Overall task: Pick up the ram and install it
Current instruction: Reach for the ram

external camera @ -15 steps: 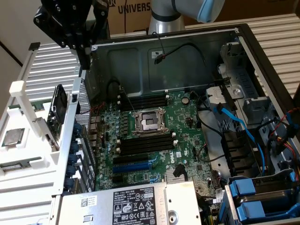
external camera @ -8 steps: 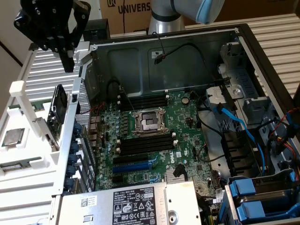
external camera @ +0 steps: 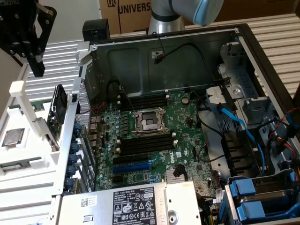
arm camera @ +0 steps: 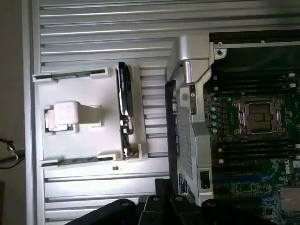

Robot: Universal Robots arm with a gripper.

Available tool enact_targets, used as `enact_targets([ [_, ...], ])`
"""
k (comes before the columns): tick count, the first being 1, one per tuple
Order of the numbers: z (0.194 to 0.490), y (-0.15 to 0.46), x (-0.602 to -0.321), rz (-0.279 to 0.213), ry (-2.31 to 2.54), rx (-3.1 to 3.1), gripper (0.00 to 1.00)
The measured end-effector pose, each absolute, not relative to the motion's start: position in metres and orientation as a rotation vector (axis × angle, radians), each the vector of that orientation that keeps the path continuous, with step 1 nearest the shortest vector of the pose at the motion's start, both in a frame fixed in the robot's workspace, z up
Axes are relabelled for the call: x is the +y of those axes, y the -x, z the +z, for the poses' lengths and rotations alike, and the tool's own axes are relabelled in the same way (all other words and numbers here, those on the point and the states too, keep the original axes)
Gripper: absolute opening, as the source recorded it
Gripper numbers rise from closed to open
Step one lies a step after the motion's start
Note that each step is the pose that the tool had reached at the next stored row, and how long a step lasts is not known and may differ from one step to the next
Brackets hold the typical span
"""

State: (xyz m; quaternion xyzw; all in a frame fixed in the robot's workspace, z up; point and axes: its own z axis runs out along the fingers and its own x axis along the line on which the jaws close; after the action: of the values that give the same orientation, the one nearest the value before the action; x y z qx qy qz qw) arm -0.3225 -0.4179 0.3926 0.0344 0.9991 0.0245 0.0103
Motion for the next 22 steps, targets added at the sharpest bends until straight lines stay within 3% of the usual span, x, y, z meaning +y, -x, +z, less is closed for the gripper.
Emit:
enact_targets([
  [8,0.393,0.381,-0.419,0.079,-0.106,3.118,0.11],
  [22,0.392,0.412,-0.407,0.079,-0.106,3.118,0.11],
])
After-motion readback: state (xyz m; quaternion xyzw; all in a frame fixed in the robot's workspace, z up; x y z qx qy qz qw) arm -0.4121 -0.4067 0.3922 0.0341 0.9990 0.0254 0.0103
